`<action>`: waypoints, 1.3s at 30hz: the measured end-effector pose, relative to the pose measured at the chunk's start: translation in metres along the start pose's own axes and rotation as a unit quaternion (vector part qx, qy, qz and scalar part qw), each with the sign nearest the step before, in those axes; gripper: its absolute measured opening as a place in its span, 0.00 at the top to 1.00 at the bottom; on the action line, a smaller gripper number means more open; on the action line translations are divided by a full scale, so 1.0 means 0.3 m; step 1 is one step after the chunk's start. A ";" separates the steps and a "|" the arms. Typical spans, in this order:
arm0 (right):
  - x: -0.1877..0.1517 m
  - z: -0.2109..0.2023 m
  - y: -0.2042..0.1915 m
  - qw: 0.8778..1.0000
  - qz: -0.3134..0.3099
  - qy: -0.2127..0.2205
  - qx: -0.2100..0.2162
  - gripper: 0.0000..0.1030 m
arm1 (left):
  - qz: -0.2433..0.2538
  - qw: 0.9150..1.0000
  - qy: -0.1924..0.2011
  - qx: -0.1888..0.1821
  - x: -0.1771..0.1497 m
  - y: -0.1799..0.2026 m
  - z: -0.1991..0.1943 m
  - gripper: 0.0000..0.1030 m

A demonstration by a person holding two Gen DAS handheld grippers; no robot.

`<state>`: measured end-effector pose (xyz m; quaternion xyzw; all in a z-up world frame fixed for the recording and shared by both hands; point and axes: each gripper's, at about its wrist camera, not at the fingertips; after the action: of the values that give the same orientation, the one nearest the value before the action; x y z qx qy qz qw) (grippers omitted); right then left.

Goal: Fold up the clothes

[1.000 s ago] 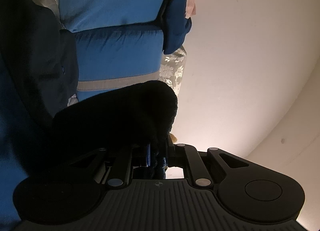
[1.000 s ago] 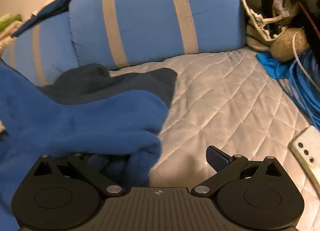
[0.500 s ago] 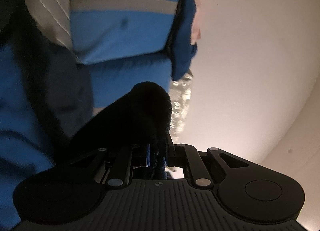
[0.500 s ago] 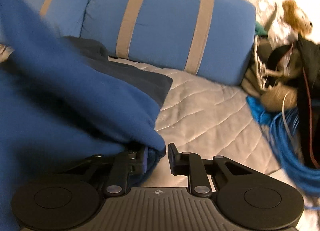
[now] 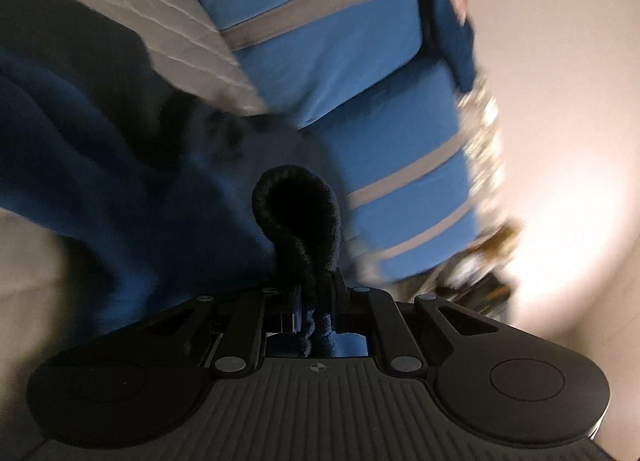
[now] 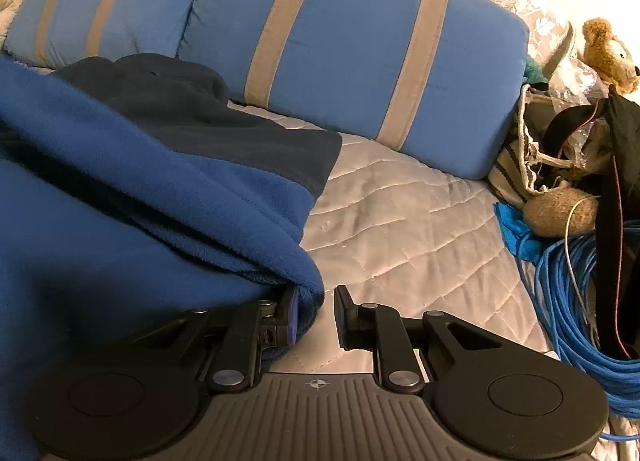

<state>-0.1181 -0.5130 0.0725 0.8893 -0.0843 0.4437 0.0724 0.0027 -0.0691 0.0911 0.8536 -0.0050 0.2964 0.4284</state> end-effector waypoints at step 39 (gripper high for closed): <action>0.156 -0.138 -0.122 0.990 0.136 0.018 0.015 0.00 | 0.092 0.965 0.103 0.223 -0.198 -0.179 -0.402 0.43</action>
<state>-0.1148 -0.4727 0.1327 0.8624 -0.1966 0.4665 -0.0002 -0.0928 0.0389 0.0769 0.8884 0.0273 0.4143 0.1961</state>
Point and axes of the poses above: each gripper's, at about its wrist camera, not at the fingertips, and z roughly the way its jaws point, y to its right, x to its top, and after that the axes turned 13 degrees about z, right-handed
